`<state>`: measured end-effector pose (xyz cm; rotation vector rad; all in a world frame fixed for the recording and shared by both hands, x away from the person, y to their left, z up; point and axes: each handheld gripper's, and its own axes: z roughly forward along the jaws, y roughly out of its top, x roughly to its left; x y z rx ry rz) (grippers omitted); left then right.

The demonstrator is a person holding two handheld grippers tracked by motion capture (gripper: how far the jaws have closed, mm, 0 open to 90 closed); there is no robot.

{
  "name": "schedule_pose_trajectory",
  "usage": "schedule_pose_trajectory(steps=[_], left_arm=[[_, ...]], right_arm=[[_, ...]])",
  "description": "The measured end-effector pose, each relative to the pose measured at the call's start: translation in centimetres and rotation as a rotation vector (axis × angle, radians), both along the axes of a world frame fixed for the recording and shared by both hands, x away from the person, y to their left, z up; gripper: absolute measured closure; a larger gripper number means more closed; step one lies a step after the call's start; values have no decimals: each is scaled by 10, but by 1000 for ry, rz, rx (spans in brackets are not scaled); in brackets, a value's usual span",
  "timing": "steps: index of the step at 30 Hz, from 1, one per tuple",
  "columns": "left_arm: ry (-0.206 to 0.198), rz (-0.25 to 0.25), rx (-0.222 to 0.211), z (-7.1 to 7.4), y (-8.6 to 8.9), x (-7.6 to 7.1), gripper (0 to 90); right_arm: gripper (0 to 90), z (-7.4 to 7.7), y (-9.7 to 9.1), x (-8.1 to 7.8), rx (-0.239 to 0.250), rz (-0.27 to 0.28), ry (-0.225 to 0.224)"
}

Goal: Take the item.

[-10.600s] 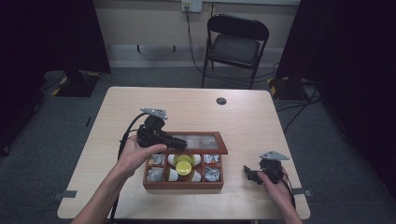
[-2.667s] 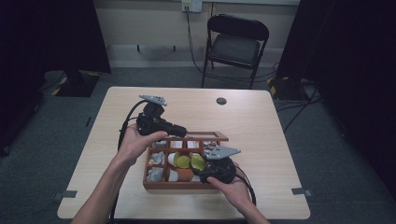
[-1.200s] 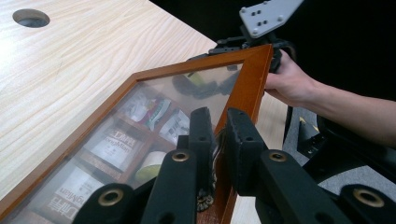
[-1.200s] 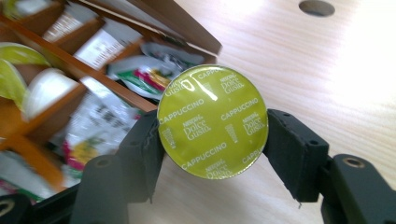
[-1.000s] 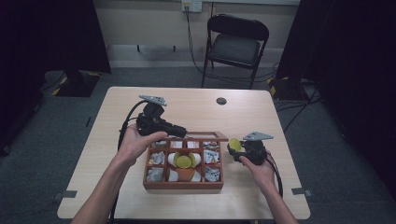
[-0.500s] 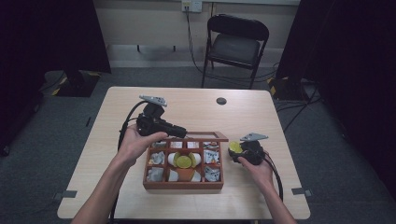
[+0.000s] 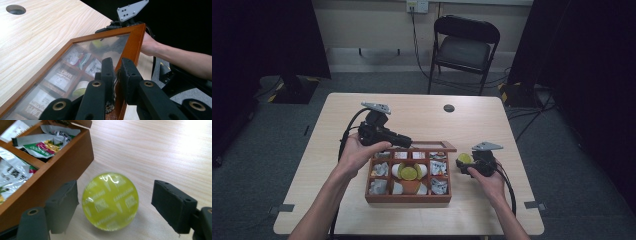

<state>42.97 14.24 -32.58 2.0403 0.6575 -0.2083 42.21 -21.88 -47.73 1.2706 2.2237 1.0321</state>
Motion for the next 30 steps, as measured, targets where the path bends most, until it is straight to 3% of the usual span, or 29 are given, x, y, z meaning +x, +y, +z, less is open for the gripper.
schedule_pose_trajectory(steps=[8,13,21,26,30], left_arm=[[5,-1,0,0,0,0,814],[6,-6,8,0,-1,0,814],[10,-11,12,-1,-1,-1,814],[19,-15,11,-2,-1,-2,814],[5,-36,31,-4,-3,-5,815]], right_arm=[[202,14,-9,-11,27,-14,-10],[203,17,-17,-24,4,-3,-9],[207,11,-40,-48,-7,-28,6],[205,1,-48,-57,-37,-32,34],[204,-7,-54,-60,-50,-70,32]])
